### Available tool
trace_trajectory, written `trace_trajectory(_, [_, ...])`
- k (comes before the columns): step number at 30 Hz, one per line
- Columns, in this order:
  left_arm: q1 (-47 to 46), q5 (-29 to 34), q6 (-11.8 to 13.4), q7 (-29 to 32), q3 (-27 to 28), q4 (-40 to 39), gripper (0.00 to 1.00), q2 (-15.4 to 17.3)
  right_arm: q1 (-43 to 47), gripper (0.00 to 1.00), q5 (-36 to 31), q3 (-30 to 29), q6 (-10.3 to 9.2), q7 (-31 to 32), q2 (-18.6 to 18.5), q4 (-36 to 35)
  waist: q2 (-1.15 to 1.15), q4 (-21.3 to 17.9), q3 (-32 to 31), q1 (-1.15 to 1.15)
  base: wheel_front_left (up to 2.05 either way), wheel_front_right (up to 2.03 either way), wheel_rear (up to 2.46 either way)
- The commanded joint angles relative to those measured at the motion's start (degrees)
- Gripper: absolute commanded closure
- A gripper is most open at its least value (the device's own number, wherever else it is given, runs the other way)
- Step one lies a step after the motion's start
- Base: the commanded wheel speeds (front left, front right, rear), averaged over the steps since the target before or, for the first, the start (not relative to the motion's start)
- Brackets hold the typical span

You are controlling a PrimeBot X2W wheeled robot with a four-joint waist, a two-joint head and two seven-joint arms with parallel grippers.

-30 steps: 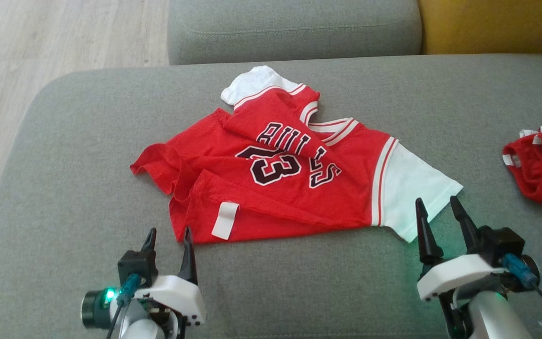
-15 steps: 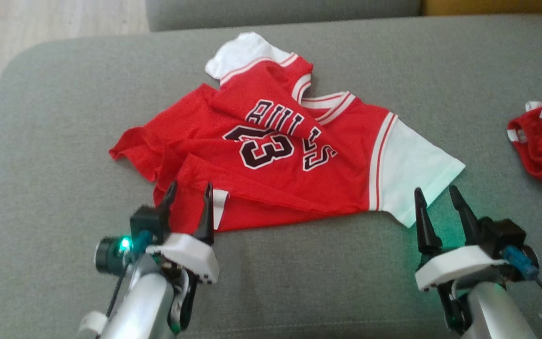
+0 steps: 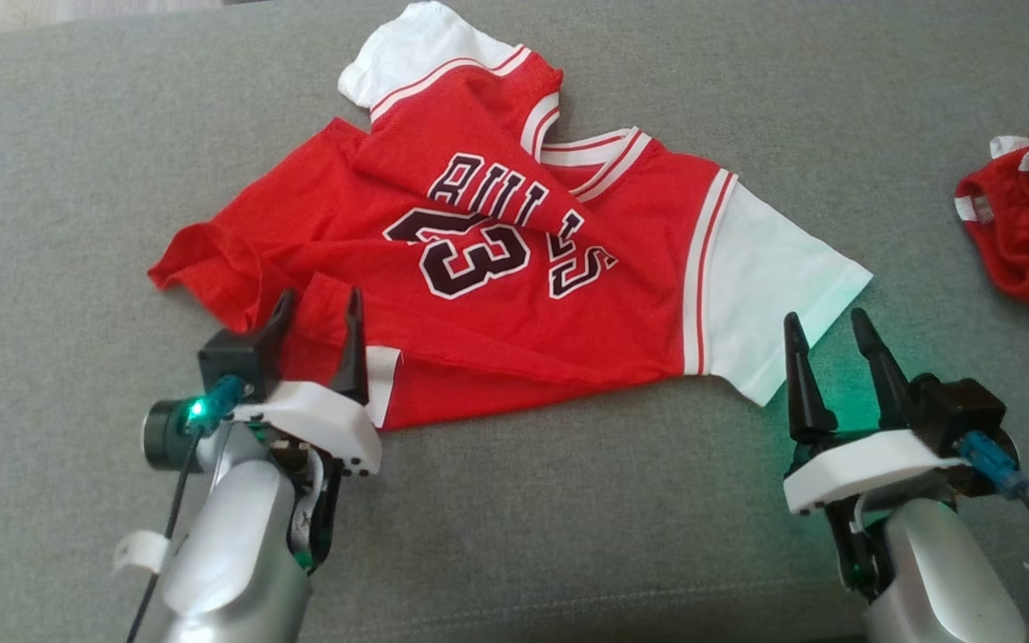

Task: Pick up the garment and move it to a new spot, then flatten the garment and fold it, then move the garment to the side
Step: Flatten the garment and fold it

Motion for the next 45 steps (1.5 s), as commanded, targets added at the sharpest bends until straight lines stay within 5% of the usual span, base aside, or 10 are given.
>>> trace_trajectory(1, [-1.8,-0.6,-0.3,-0.7,2.0,-0.9,0.0,0.7,-1.6,0.0,0.5,1.5,0.37,-0.2,-0.1,-1.7,0.0,0.0,0.1,-0.01,0.0,0.0,0.0])
trace_trajectory(14, [-2.6,-2.3,-2.1,-0.7,3.4,3.0,0.0,0.7,-2.2,0.0,1.8,2.1,0.37,-0.2,-0.1,-1.4,0.0,-0.5,0.9,-0.01,0.0,0.0,0.0])
trace_trajectory(31, [3.6,-3.9,1.3,-0.7,1.6,-2.6,0.0,0.7,-2.3,0.0,3.2,2.3,0.37,-0.2,-0.1,-0.8,0.0,-0.1,0.0,-0.01,0.0,0.0,0.0])
trace_trajectory(45, [3.0,-5.1,0.2,-0.7,2.9,-1.6,0.0,0.7,-2.4,0.0,3.0,2.0,0.37,-0.2,-0.1,-0.3,0.0,-0.3,0.1,-0.01,0.0,0.0,0.0])
